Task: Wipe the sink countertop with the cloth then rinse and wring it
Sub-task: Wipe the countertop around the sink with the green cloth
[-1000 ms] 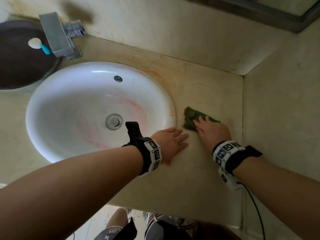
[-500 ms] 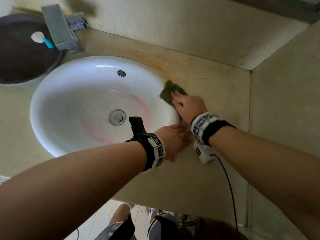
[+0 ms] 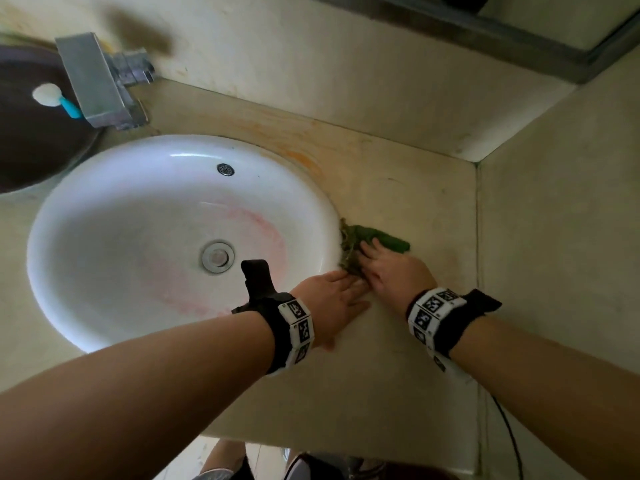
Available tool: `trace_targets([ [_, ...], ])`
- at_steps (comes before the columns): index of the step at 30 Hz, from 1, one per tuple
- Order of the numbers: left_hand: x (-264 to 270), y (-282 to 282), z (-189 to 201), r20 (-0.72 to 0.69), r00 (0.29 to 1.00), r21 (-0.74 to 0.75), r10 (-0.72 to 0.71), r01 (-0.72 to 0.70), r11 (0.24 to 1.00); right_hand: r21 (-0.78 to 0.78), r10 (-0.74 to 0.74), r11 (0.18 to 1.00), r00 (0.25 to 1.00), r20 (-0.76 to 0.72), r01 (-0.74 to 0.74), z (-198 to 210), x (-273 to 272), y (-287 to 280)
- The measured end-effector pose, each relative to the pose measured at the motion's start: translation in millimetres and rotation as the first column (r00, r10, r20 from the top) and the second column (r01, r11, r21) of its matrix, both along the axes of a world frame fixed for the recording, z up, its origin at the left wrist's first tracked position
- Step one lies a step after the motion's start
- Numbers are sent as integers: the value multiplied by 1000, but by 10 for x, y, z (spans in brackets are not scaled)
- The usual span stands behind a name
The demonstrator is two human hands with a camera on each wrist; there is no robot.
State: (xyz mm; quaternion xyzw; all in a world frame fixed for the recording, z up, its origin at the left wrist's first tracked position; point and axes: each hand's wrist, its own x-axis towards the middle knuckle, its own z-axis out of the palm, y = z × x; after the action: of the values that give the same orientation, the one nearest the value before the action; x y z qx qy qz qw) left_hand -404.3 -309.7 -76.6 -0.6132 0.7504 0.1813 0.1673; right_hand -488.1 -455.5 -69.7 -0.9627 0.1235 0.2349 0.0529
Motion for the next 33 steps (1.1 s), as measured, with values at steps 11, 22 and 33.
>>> trace_targets([
  [11,32,11,-59,-62,998,-5,16,-16,1000,-171,-16,985,998,58,26,-189,1220,-751],
  [22,12,-2,27,-51,998,15,29,-28,999,-265,-352,905,936,-31,332,-94,564,-1466],
  [33,36,12,-44,-69,998,15,11,-10,1000,-144,-69,989,984,-164,45,-58,904,-599],
])
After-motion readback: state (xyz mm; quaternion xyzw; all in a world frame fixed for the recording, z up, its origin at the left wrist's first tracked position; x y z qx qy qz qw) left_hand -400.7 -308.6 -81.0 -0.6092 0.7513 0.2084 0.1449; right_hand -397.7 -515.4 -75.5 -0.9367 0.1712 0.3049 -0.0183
